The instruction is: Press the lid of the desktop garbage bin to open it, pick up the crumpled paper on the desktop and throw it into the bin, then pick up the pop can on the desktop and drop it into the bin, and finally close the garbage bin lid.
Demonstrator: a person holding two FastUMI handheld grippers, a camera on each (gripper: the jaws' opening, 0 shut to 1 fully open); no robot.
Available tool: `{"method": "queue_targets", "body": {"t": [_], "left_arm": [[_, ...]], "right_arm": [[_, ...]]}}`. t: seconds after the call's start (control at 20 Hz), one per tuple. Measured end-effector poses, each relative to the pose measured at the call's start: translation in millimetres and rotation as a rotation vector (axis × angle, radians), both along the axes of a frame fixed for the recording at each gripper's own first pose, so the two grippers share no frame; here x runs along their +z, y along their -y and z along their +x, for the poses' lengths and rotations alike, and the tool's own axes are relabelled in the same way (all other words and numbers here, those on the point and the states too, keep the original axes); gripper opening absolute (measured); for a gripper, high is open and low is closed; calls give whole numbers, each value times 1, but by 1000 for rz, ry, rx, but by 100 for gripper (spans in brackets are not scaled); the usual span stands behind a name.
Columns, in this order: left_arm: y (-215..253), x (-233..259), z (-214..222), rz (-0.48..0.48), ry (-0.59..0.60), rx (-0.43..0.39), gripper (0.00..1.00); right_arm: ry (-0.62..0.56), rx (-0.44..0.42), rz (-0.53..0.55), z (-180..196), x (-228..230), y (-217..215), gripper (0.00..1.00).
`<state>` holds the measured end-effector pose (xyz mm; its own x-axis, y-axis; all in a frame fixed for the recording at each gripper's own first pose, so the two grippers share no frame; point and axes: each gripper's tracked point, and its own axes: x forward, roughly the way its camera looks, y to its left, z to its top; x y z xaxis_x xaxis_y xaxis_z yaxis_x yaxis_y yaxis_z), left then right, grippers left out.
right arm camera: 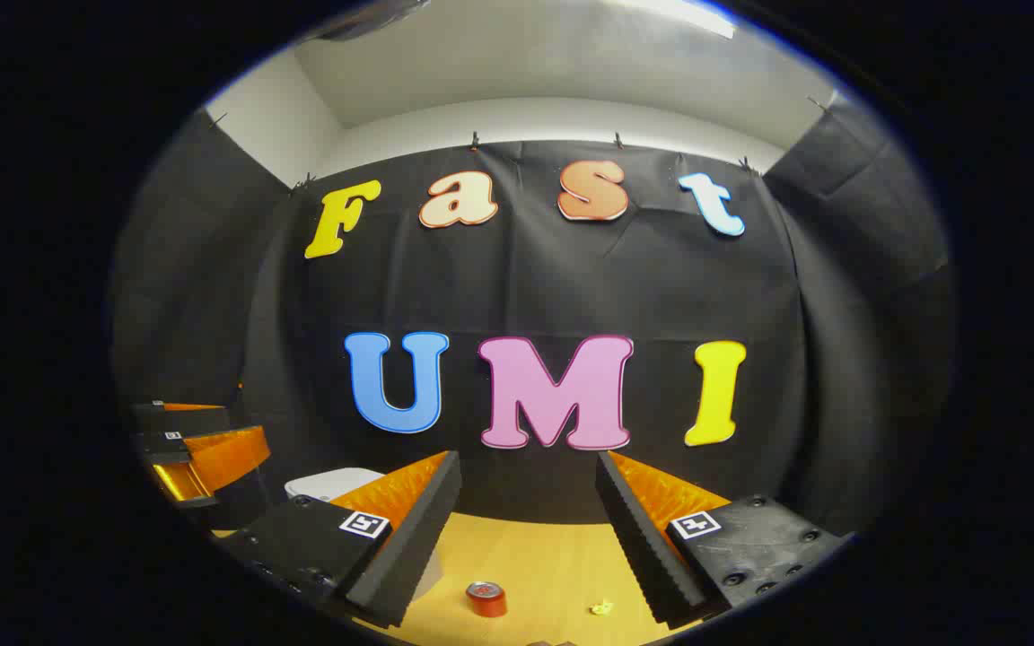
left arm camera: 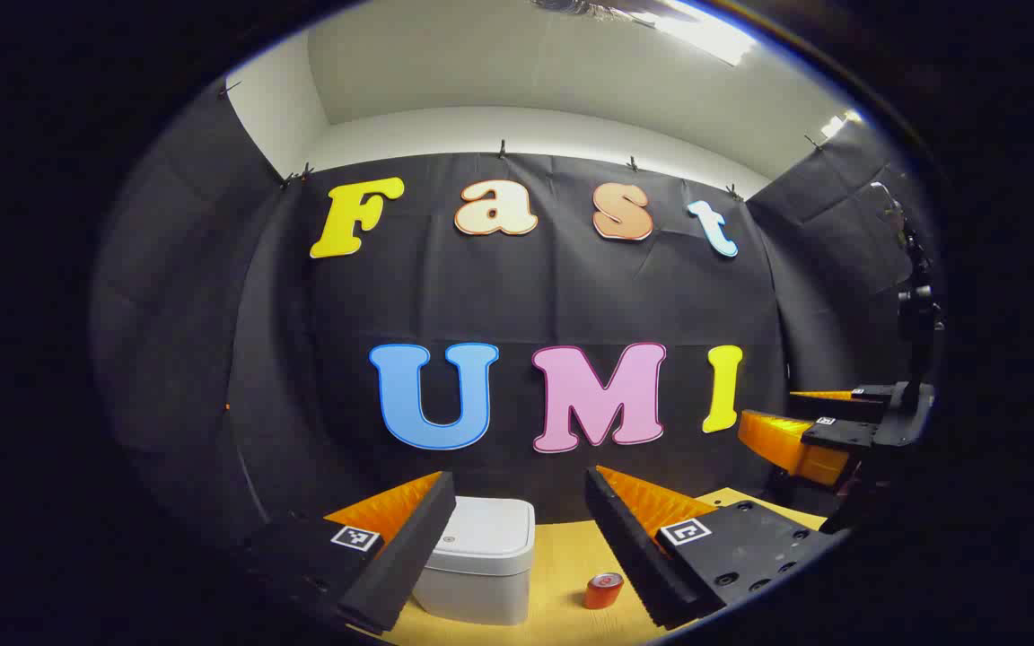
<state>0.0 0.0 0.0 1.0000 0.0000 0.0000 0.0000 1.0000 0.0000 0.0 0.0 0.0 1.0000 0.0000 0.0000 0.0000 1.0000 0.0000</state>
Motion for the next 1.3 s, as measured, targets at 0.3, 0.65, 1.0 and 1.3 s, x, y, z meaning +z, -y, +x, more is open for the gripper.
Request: {"method": "queue_targets", "body": {"t": [0.3, 0.65, 1.0, 1.3], "left_arm": [[47, -2, 19, 1, -16, -67, 97], [48, -18, -2, -47, -52, -127, 97], [29, -10, -11, -41, -29, -127, 97], [27, -7, -7, -65, -31, -125, 97]], "right_arm": [[49, -71, -62, -22, 0, 45, 97], [24, -130, -105, -36, 9, 44, 97], [29, -184, -100, -60, 20, 45, 97], [16, -183, -109, -69, 17, 45, 98]]}}
